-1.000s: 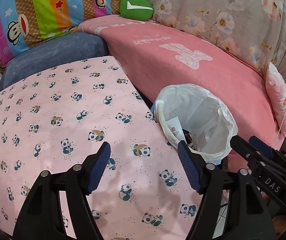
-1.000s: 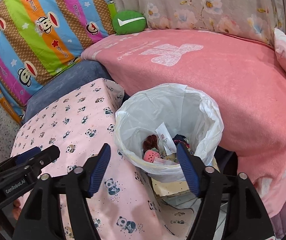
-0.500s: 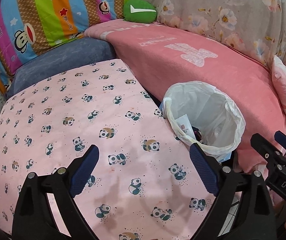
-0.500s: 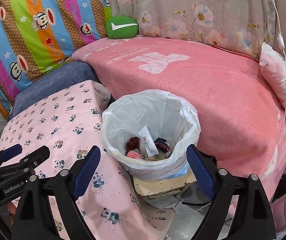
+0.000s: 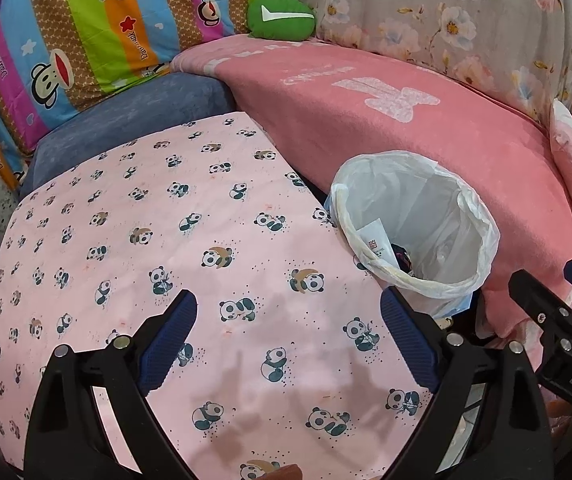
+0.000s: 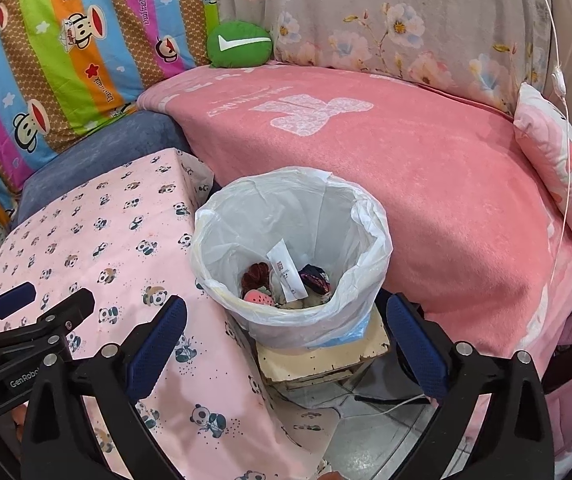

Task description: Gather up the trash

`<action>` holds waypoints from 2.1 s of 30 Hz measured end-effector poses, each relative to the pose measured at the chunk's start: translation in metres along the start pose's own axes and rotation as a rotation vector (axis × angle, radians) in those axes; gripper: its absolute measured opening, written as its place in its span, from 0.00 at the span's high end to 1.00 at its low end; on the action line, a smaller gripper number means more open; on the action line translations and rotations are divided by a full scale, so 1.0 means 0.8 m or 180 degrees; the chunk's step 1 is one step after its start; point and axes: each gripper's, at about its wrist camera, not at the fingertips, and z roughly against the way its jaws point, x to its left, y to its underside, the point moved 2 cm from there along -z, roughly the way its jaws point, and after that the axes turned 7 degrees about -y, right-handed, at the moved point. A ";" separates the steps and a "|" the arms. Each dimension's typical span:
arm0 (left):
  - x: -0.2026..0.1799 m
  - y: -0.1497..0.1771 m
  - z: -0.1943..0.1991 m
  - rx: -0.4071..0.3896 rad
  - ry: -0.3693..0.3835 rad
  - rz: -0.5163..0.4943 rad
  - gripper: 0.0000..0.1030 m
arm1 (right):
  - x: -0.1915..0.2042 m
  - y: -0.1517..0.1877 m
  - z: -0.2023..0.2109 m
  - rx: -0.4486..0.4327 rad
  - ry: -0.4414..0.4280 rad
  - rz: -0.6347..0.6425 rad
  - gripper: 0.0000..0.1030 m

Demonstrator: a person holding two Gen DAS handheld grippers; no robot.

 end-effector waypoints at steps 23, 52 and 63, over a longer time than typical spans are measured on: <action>-0.005 0.007 -0.009 0.0010 -0.0159 -0.0034 0.13 | -0.001 0.006 -0.004 0.0006 0.0181 0.0136 0.07; -0.012 0.010 -0.006 0.0024 -0.0252 -0.0033 0.13 | -0.003 0.010 -0.003 0.0010 0.0308 0.0196 0.07; -0.013 0.013 -0.004 0.0033 -0.0310 -0.0018 0.13 | -0.003 0.010 -0.002 0.0009 0.0317 0.0199 0.07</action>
